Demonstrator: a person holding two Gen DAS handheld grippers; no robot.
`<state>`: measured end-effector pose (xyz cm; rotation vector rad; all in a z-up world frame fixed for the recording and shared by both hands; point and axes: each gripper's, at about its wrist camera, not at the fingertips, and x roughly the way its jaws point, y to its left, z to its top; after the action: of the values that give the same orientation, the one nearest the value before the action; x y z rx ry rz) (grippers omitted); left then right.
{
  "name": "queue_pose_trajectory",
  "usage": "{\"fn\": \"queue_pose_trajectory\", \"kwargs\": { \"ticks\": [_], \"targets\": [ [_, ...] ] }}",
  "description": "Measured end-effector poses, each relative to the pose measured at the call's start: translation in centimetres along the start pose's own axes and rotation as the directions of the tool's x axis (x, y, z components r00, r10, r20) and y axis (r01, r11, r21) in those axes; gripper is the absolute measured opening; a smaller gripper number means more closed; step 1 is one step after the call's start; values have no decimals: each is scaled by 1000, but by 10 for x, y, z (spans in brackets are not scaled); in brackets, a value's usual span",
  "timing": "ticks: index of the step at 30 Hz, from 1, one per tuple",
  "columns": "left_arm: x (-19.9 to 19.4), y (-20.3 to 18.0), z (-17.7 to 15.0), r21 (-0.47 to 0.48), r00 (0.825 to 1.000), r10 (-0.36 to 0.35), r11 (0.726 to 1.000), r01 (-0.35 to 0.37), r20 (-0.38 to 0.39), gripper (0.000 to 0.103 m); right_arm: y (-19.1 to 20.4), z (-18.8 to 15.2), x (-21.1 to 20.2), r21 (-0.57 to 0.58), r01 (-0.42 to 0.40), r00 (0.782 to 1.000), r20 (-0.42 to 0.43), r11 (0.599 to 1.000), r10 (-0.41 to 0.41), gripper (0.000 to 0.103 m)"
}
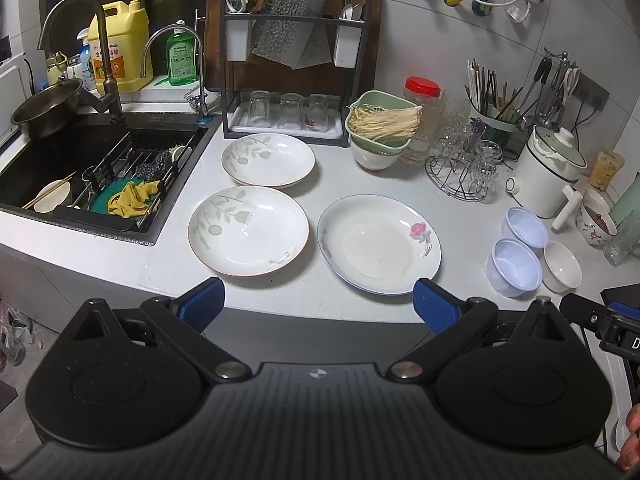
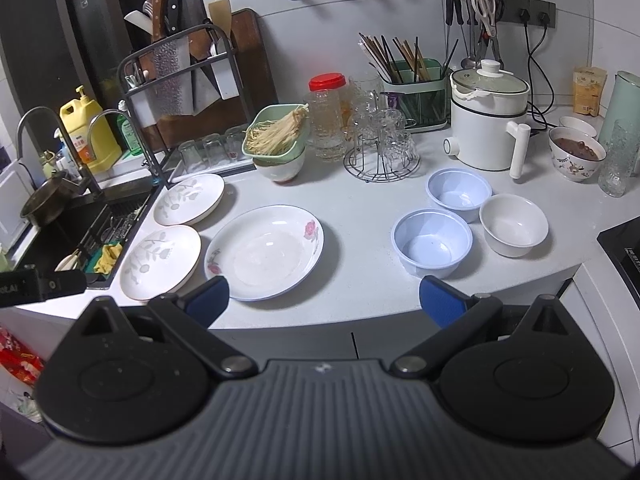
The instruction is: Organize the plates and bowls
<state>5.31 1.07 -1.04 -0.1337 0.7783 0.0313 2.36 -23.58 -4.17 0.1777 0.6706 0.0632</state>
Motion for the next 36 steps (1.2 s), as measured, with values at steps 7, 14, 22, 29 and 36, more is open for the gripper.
{"fn": "queue_pose_trajectory", "kwargs": {
  "ticks": [7, 14, 22, 29, 36],
  "targets": [
    [0, 1, 3, 6, 1000, -5, 1000, 5, 9, 102, 3, 3, 2, -5, -3, 1000, 8, 1000, 3, 103],
    [3, 0, 4, 5, 1000, -16, 1000, 16, 10, 102, 5, 4, 2, -12, -3, 1000, 12, 1000, 3, 103],
    [11, -7, 10, 14, 999, -31, 999, 31, 10, 102, 2, 7, 4, -9, -1, 1000, 16, 1000, 1, 103],
    [13, -12, 10, 29, 999, -32, 999, 32, 9, 102, 0, 7, 9, -4, -10, 1000, 17, 1000, 10, 103],
    [17, -10, 12, 35, 999, -31, 999, 31, 5, 102, 5, 9, 12, -17, -18, 1000, 20, 1000, 19, 103]
  ]
}}
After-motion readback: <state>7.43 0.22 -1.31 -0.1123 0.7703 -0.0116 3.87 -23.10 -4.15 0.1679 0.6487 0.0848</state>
